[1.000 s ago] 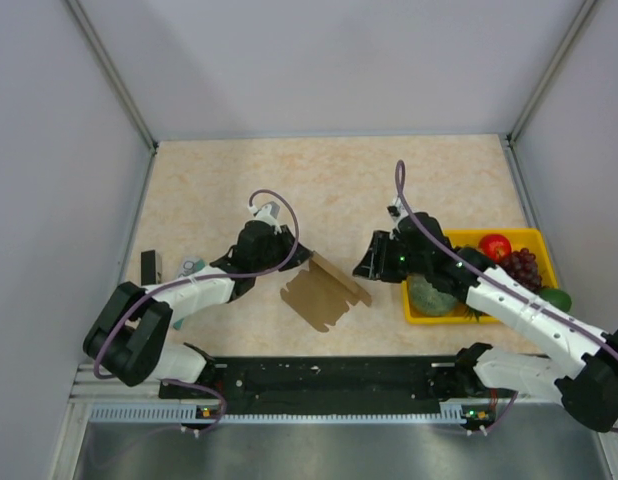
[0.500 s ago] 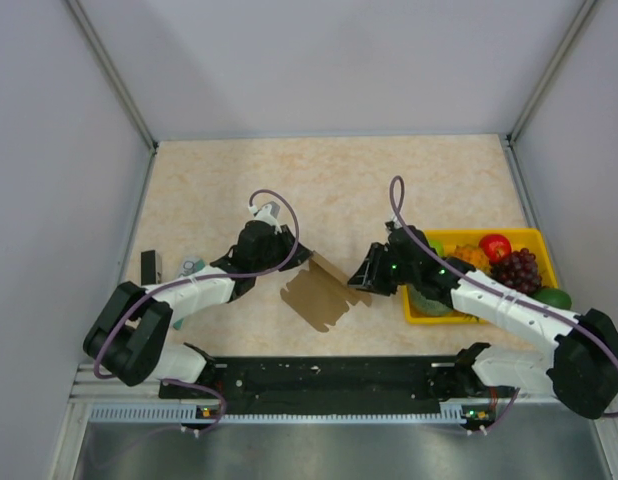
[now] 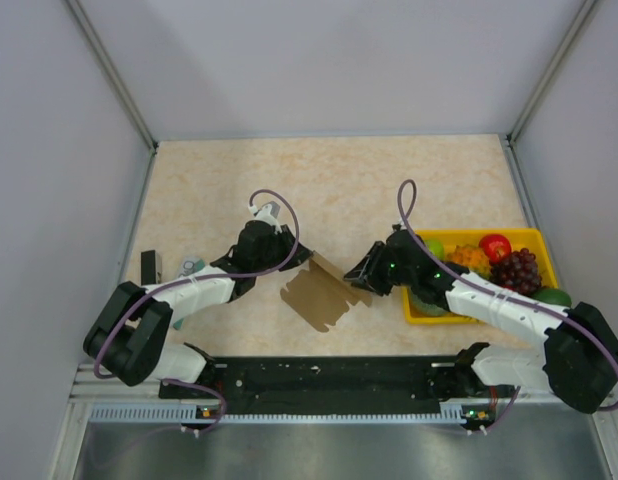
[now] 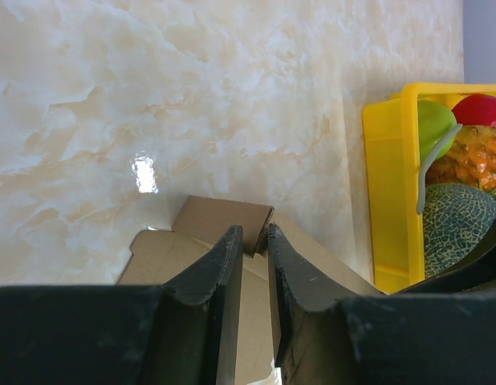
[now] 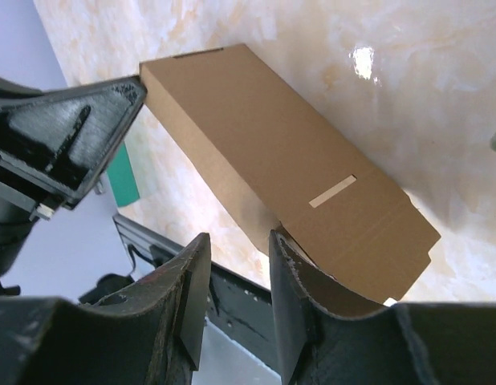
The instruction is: Fold the paper box
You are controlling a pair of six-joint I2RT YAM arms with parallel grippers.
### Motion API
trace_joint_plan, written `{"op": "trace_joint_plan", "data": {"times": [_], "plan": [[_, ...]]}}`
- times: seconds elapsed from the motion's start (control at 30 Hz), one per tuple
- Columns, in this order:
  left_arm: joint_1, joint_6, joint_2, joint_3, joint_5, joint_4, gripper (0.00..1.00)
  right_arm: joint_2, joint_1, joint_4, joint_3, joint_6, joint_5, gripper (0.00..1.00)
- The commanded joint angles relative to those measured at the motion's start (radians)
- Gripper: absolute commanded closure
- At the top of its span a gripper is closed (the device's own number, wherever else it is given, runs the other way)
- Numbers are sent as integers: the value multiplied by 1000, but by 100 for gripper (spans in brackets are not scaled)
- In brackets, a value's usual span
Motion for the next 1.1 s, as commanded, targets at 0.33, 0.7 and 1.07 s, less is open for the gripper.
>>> {"op": "trace_joint_plan", "data": {"times": [0.33, 0.7, 1.07], "plan": [[-6, 19, 23, -5, 3, -55, 78, -28, 62, -130, 44, 92, 173, 64], [-8, 17, 24, -6, 9, -54, 78, -31, 86, -107, 38, 131, 216, 62], [-12, 22, 15, -9, 5, -55, 78, 49, 88, -33, 73, 187, 222, 62]]}}
